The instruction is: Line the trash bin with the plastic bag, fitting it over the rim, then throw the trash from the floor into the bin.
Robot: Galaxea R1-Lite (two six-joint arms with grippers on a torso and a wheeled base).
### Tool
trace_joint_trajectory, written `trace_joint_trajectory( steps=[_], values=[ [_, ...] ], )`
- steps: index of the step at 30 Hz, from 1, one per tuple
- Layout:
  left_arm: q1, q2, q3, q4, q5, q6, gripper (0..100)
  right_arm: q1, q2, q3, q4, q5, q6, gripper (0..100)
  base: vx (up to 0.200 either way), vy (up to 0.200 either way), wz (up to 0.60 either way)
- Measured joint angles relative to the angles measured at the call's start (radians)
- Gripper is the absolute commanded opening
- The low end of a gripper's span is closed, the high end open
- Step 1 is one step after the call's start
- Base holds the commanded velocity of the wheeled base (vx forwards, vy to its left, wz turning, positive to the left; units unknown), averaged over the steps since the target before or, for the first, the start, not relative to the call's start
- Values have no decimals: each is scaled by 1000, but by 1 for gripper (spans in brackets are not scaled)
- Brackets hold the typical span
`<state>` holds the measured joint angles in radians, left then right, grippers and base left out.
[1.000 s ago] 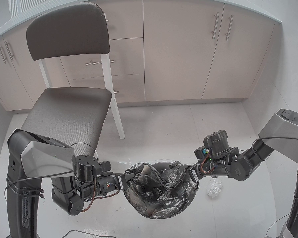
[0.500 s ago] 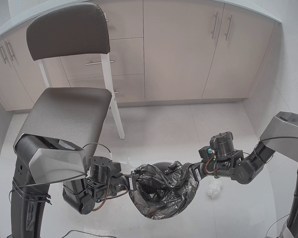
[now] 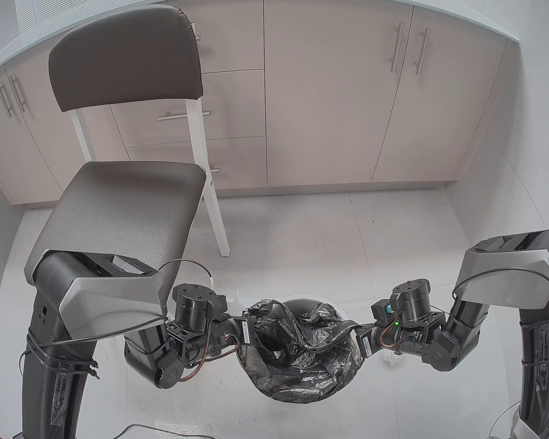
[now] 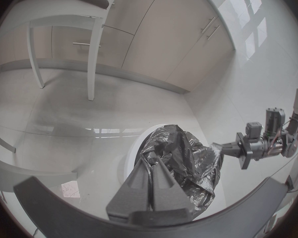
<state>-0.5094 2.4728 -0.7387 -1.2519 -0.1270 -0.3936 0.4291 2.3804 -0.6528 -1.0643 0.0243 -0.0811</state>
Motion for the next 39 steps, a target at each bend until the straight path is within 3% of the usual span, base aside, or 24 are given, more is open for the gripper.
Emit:
trace_joint_trajectory(
  steps=[4, 17, 36, 37, 39],
  values=[
    [7, 4, -58, 88, 27, 0, 0, -16, 15, 24, -20, 0, 1, 0, 0, 0, 0],
    [36, 28, -181, 180, 36, 5, 0, -67, 70, -13, -90, -1, -1, 0, 0, 0, 0],
    [48, 59, -204, 185, 29, 6, 0, -74, 120, -23, -213, -5, 0, 0, 0, 0, 0],
    [48, 60, -204, 185, 29, 6, 0, -74, 121, -24, -213, -6, 1, 100, 0, 0, 0],
    [48, 61, -206, 185, 29, 6, 0, -76, 122, -26, -213, -13, 1, 100, 0, 0, 0]
  ],
)
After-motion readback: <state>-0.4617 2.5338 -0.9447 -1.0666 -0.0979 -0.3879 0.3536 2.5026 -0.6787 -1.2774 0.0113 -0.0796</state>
